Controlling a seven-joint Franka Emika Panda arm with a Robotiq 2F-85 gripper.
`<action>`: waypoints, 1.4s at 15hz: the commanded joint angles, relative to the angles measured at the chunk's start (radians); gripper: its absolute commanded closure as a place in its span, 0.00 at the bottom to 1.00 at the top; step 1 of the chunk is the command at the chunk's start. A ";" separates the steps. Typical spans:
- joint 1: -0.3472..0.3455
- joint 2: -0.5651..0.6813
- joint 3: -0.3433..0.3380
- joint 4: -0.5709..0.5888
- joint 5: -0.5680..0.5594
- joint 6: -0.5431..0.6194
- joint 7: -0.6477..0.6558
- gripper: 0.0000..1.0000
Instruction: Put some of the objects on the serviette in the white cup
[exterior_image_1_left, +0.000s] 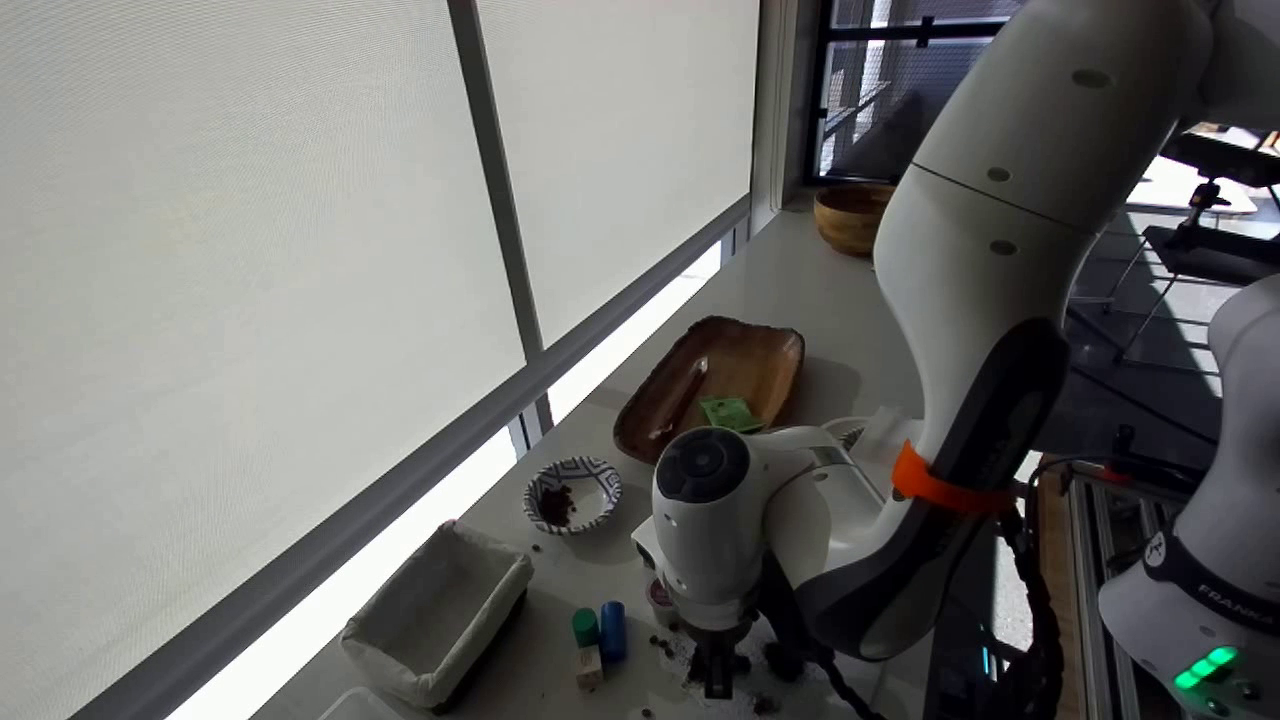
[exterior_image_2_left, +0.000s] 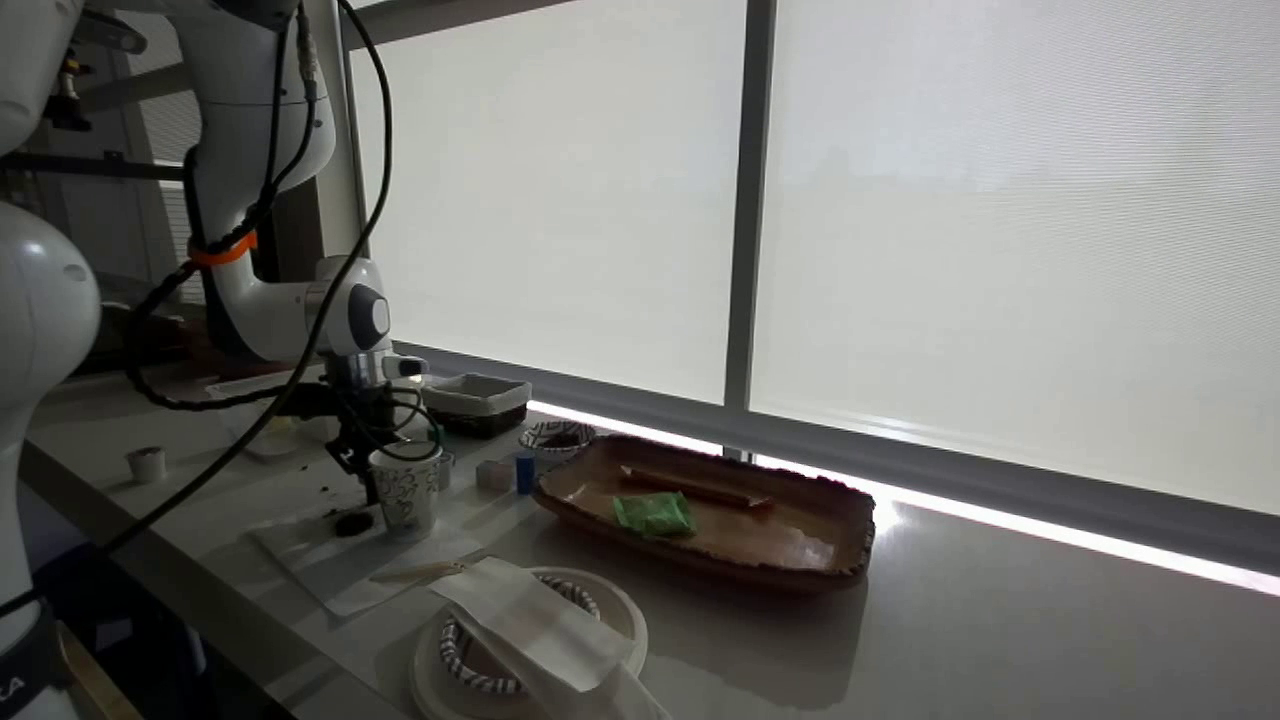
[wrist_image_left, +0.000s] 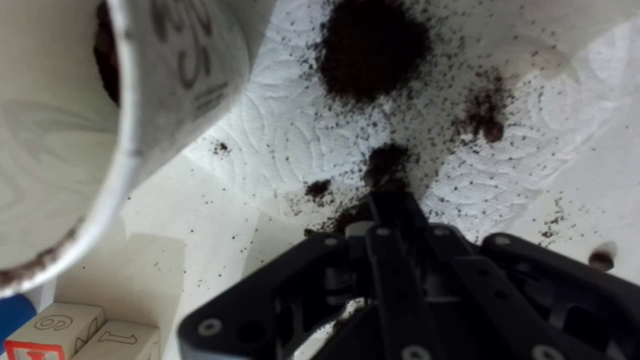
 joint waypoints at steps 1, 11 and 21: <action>-0.010 0.003 0.010 -0.009 0.015 0.011 -0.012 0.97; -0.005 -0.029 0.008 -0.014 0.002 0.007 -0.029 0.99; 0.028 -0.288 -0.001 -0.104 -0.117 -0.174 0.116 0.99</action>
